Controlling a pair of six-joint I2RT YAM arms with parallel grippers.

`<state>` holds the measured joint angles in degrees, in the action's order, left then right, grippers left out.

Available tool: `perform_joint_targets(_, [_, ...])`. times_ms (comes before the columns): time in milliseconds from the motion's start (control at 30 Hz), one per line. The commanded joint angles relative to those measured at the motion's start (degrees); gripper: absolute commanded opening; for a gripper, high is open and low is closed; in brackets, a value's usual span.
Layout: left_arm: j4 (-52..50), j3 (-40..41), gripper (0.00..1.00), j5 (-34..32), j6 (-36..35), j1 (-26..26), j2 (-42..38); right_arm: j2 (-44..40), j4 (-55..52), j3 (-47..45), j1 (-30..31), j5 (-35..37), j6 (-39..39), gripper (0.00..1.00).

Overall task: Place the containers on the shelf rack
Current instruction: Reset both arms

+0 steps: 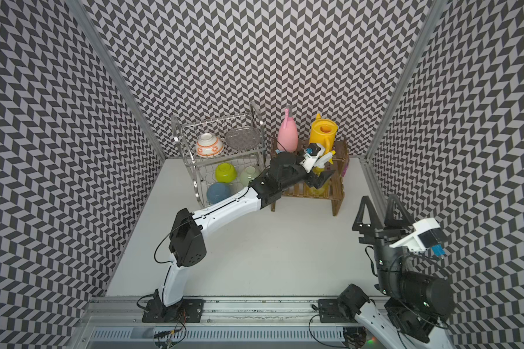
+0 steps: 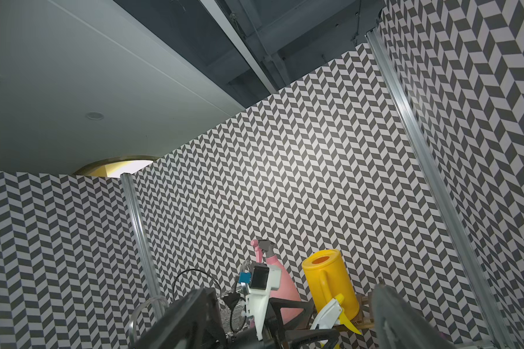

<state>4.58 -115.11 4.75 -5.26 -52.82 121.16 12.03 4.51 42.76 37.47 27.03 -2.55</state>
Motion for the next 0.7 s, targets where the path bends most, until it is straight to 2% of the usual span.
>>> perform_joint_targets(0, [-0.07,1.16,0.92,-0.65,0.15,-0.6,-4.99,-0.82,0.34,-0.44,0.03,-1.22,0.91,0.88])
perform_joint_targets(233, [1.97,6.87,0.92,2.13,-1.17,-1.92,-12.62,-1.11,-0.22,-0.13,0.05,-1.64,1.72,0.89])
perform_joint_targets(667, [14.4,33.15,0.94,1.96,-0.62,-2.0,-36.78,-0.54,-0.31,-0.3,0.06,-3.12,1.3,0.89])
